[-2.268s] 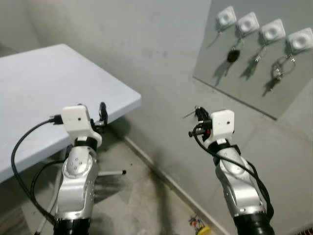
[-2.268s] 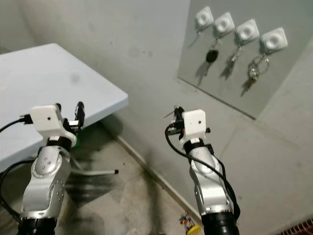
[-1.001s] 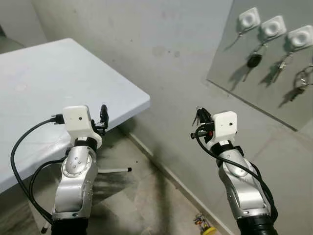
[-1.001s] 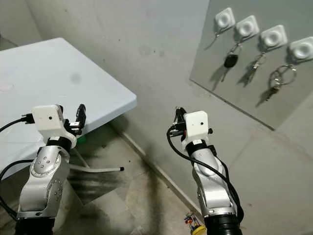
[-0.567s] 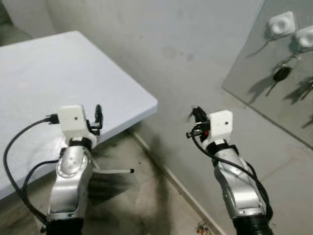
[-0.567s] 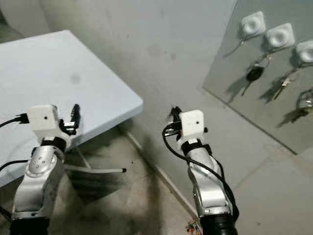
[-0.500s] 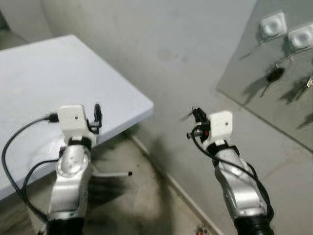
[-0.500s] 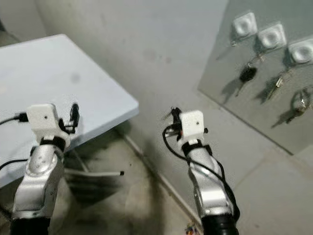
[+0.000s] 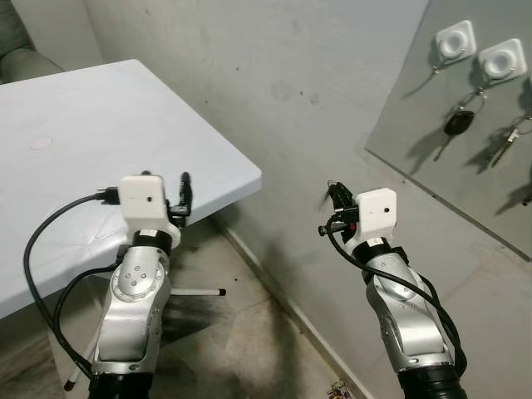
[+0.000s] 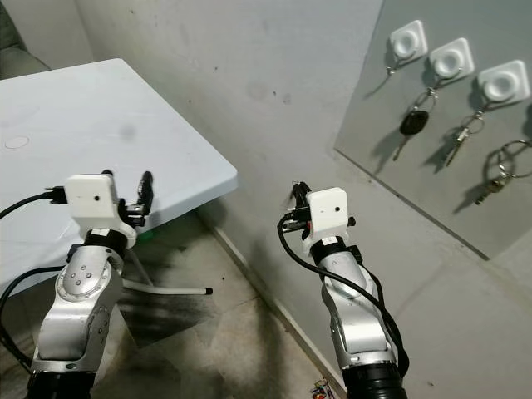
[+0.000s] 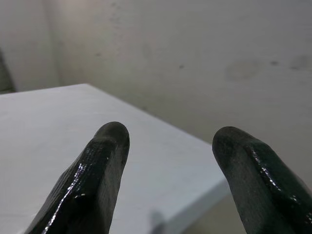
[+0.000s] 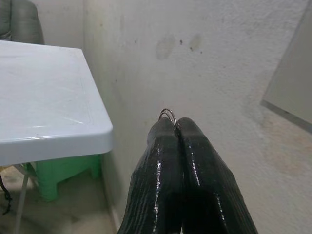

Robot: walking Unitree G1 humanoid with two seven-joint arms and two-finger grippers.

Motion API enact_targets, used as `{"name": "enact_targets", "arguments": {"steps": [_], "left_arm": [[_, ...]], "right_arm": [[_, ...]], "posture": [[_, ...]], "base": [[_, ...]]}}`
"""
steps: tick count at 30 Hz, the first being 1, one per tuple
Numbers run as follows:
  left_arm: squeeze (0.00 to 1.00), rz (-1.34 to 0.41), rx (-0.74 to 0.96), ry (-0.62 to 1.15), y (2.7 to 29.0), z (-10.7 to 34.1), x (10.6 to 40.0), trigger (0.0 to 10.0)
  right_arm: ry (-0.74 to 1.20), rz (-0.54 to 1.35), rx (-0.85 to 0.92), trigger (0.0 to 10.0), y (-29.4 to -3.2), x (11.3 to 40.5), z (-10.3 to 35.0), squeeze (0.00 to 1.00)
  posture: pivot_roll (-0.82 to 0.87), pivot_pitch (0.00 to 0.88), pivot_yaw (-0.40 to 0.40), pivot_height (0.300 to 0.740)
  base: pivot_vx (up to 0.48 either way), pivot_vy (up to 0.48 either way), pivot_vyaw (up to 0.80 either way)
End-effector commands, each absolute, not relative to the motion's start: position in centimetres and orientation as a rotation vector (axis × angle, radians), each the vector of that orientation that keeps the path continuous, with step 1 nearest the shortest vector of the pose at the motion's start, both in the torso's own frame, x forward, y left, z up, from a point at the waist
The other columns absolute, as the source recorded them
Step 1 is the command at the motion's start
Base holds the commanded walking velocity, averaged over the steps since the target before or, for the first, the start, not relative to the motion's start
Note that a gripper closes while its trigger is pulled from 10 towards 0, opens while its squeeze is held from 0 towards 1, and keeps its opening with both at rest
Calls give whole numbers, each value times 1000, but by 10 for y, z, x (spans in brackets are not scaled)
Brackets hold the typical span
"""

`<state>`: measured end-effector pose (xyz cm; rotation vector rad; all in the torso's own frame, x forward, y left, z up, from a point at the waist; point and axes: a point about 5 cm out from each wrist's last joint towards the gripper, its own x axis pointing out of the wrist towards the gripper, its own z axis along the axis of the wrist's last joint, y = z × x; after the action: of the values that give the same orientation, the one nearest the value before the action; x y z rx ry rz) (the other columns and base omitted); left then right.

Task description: Hang keys on a hook

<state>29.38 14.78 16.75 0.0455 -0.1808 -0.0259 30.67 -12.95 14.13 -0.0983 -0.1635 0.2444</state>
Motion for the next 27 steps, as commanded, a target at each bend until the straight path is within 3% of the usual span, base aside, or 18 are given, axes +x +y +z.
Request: {"name": "enact_targets", "arguments": {"steps": [1, 19, 27], "left_arm": [[0, -55, 52, -205, 144, 171, 291, 10000], [0, -82, 40, -204, 139, 171, 291, 10000], [0, -72, 27, -192, 141, 170, 290, 10000]], "right_arm": [[-184, 243, -98, 10000, -131, 308, 148, 0], [-169, 229, -104, 10000, -133, 309, 147, 0], [-155, 223, -96, 10000, -133, 309, 145, 0]], "posture": [[-50, 82, -48, 740], [-54, 83, -42, 740], [-52, 89, -39, 740]], "base": [[0, 0, 0], [0, 0, 0], [0, 0, -785]]}}
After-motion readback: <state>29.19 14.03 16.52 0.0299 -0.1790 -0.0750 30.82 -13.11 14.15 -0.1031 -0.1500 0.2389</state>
